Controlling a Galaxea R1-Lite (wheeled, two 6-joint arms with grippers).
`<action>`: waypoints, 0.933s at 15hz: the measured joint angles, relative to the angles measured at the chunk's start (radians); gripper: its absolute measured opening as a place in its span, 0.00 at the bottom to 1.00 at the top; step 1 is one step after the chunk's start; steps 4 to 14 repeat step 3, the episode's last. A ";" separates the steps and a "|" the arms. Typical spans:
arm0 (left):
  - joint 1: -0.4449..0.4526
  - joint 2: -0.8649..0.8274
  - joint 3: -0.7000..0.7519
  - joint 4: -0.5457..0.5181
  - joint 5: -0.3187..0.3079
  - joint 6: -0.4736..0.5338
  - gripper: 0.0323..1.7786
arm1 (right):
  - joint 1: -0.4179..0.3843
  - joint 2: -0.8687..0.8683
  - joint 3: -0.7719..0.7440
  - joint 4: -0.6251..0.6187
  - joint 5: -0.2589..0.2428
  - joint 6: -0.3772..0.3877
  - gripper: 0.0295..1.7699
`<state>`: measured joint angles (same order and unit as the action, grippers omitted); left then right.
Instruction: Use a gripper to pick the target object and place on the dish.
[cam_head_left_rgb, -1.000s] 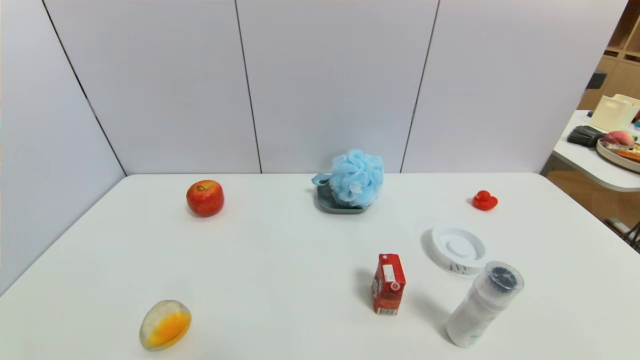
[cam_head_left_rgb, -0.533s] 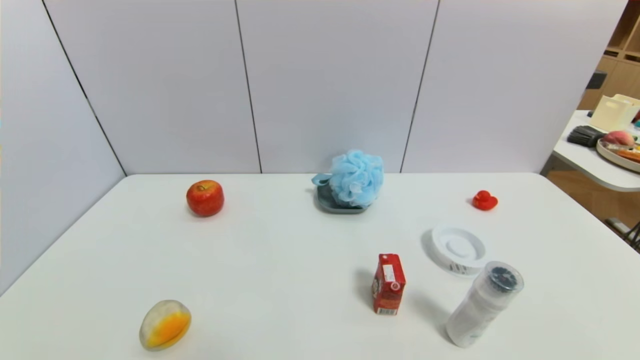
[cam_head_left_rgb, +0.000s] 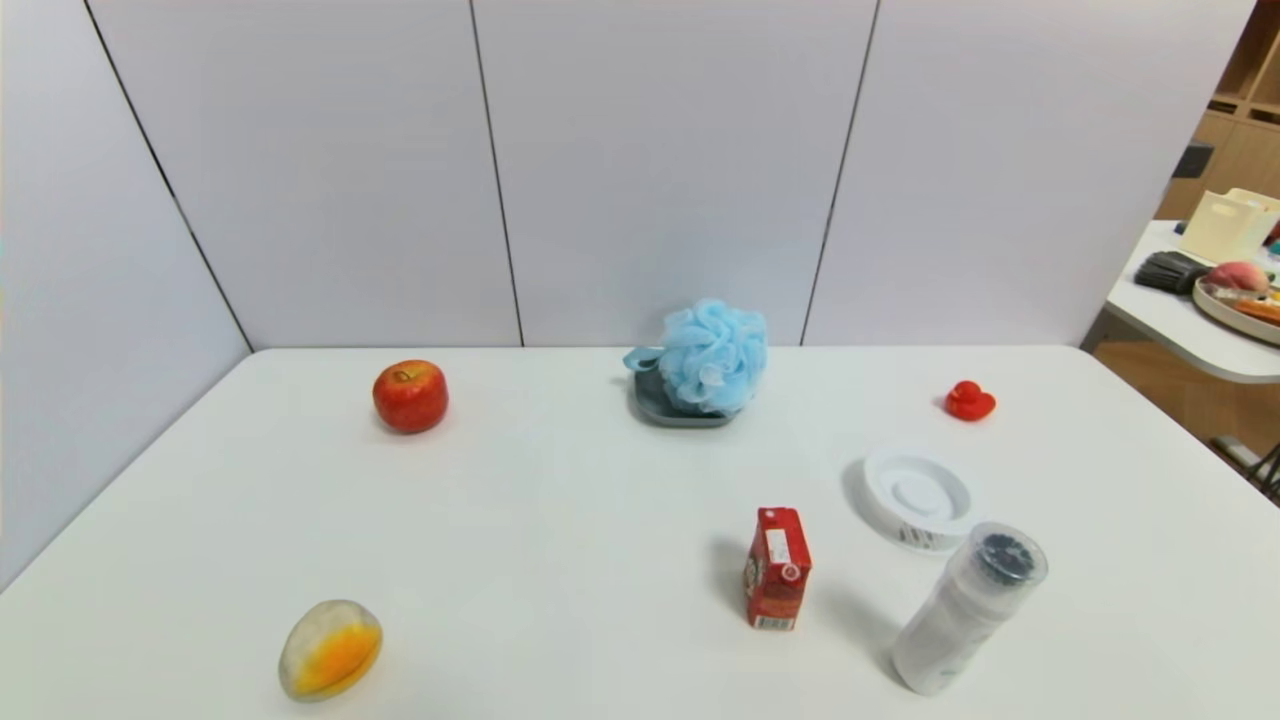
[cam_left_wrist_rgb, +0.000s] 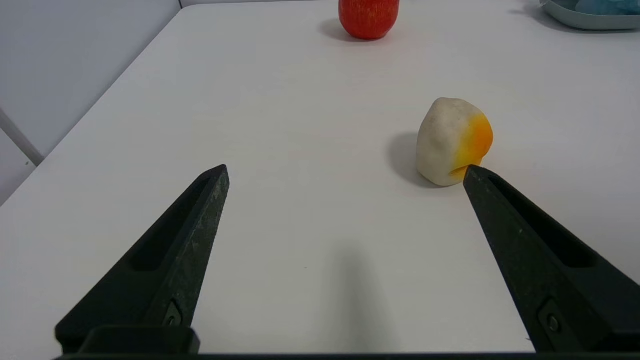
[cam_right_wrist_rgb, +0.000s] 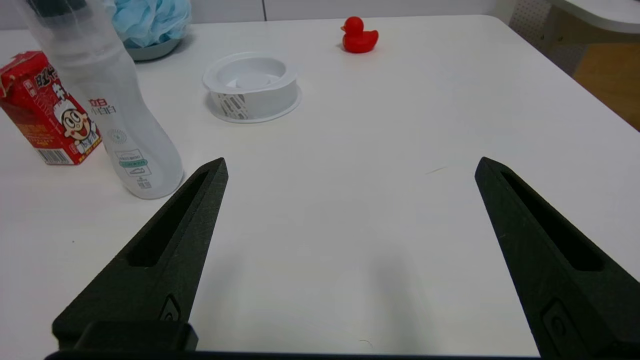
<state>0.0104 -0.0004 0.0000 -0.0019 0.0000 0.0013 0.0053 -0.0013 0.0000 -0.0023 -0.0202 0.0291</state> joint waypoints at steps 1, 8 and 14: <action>0.000 0.000 0.000 0.000 0.000 0.000 0.95 | 0.000 0.000 0.000 0.000 -0.002 0.003 0.97; 0.000 0.000 0.000 0.000 0.000 0.000 0.95 | 0.000 0.000 0.000 0.002 0.001 -0.005 0.97; 0.000 0.000 0.000 0.000 0.000 0.000 0.95 | 0.000 0.000 0.000 0.002 0.001 -0.005 0.97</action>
